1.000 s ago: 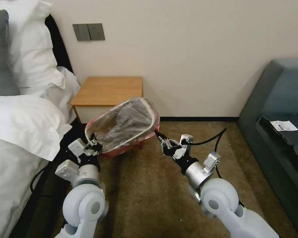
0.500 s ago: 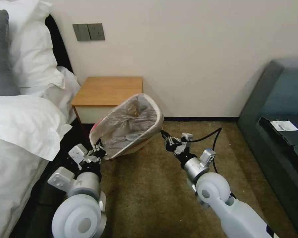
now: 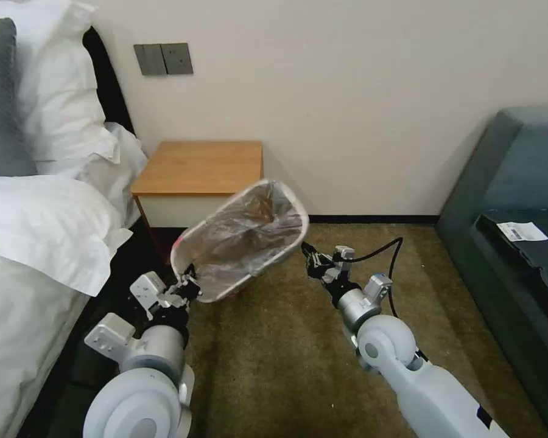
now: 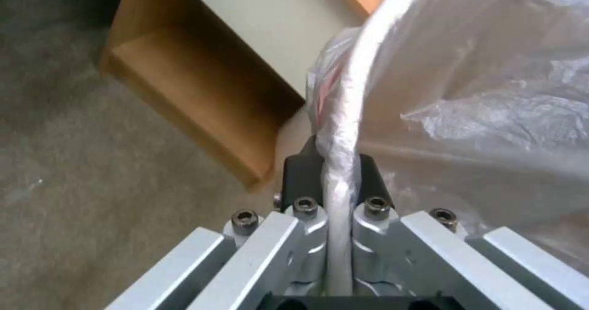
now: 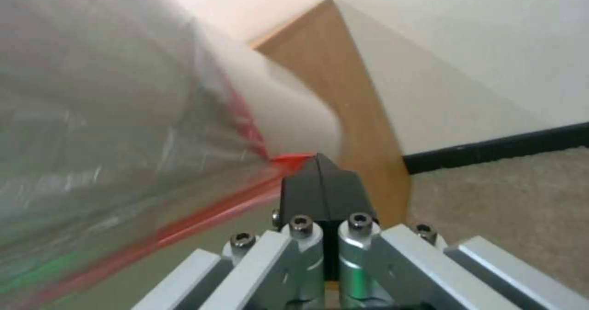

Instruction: Pick up the garbage bag from the table and place it over the trash can.

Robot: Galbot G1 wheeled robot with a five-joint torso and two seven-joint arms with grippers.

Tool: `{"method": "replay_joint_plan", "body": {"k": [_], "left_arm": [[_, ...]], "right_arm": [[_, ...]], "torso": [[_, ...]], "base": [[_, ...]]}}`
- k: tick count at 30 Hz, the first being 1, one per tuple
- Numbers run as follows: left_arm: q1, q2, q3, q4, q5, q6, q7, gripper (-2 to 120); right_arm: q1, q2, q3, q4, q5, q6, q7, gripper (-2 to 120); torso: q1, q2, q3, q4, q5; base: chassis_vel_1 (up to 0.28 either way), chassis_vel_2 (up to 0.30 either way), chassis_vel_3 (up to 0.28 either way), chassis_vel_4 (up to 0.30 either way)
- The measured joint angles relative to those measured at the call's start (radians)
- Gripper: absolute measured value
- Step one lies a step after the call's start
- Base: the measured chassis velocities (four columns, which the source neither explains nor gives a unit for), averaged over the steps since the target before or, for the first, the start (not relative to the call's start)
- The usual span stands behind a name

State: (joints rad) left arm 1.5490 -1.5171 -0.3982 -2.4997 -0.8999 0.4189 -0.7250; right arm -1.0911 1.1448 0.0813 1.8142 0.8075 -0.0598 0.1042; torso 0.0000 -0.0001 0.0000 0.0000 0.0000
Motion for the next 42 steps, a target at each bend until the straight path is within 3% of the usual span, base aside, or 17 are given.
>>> {"method": "replay_joint_plan", "body": {"k": [19,23,29,35,38,39,42], "left_arm": [[-0.019,0.008,-0.009,0.000,-0.011,0.013,-0.015,0],[-0.055,0.035,-0.018,0.005,0.016,0.013,-0.016,0],[-0.118,0.068,-0.026,0.105,0.041,0.009,-0.020,0],[-0.129,0.075,-0.014,0.162,0.093,-0.002,-0.010,0],[-0.113,0.084,0.003,0.210,0.233,-0.036,0.032,0],[-0.113,0.084,0.003,0.210,0.233,-0.036,0.032,0],[-0.086,0.099,0.013,0.276,0.454,-0.101,0.093,0]], "right_arm": [[-0.006,0.004,0.004,-0.030,-0.070,0.021,0.008,2],[-0.043,-0.003,0.011,0.028,-0.129,0.023,0.014,15],[-0.141,-0.027,0.047,0.164,-0.210,0.032,0.030,42],[-0.192,-0.035,0.079,0.237,-0.281,0.074,0.029,60],[-0.179,-0.030,0.087,0.262,-0.381,0.137,0.013,74],[-0.179,-0.030,0.087,0.262,-0.381,0.137,0.013,74],[-0.130,-0.040,0.086,0.271,-0.544,0.216,-0.079,87]], "torso": [[0.000,0.000,0.000,0.0001,0.0000],[0.000,0.000,0.000,0.0002,0.0002],[0.000,0.000,0.000,-0.0001,-0.0002],[0.000,0.000,0.000,-0.0002,0.0000],[0.000,0.000,0.000,-0.0002,0.0000],[0.000,0.000,0.000,-0.0002,0.0000],[0.000,0.000,0.000,0.0001,0.0000]], "base": [[0.000,0.000,0.000,0.000],[0.000,0.000,0.000,0.000],[0.000,0.000,0.000,0.000],[0.000,0.000,0.000,0.000],[0.000,0.000,0.000,0.000],[0.000,0.000,0.000,0.000],[0.000,0.000,0.000,0.000]]}}
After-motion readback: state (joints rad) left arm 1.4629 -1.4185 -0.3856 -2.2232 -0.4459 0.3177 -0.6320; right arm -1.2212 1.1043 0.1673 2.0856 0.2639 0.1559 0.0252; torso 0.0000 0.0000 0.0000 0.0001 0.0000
